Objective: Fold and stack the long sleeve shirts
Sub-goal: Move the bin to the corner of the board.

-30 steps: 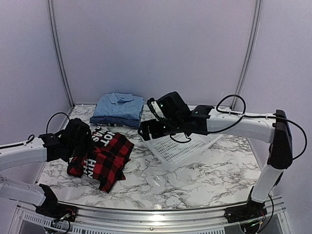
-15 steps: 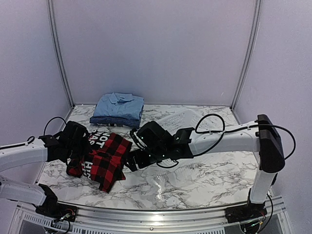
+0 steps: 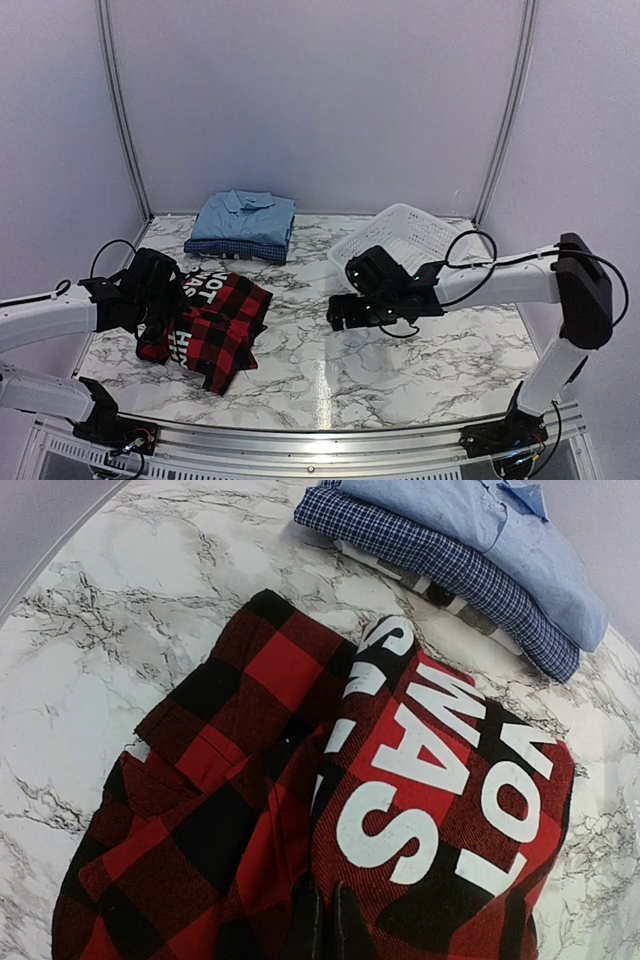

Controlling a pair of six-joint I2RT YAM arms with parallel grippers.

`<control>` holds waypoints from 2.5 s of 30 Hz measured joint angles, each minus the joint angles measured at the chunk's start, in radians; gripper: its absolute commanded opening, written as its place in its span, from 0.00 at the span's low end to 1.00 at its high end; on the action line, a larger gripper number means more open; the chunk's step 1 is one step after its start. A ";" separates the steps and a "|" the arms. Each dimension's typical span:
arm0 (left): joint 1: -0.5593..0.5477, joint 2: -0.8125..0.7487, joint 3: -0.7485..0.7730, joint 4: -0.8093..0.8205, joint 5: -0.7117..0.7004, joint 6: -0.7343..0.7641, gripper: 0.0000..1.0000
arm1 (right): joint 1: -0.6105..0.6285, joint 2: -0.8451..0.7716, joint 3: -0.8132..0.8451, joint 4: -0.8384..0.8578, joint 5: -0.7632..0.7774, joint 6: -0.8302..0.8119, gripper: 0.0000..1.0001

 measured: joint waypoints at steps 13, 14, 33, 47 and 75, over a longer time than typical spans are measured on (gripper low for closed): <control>0.000 0.013 0.000 0.010 0.014 0.008 0.00 | -0.140 -0.188 -0.077 -0.009 0.064 -0.001 0.98; 0.001 0.013 0.000 0.011 0.014 0.009 0.00 | -0.111 -0.162 -0.040 -0.013 0.064 -0.006 0.98; 0.005 0.027 0.001 0.014 0.031 0.023 0.00 | -0.161 0.552 0.761 0.000 0.050 -0.185 0.98; 0.005 0.017 0.002 0.014 0.049 0.023 0.00 | -0.315 0.306 0.416 -0.026 0.137 -0.164 0.99; -0.226 0.159 0.280 0.034 0.220 0.084 0.00 | -0.661 0.421 0.497 0.053 -0.024 -0.304 0.99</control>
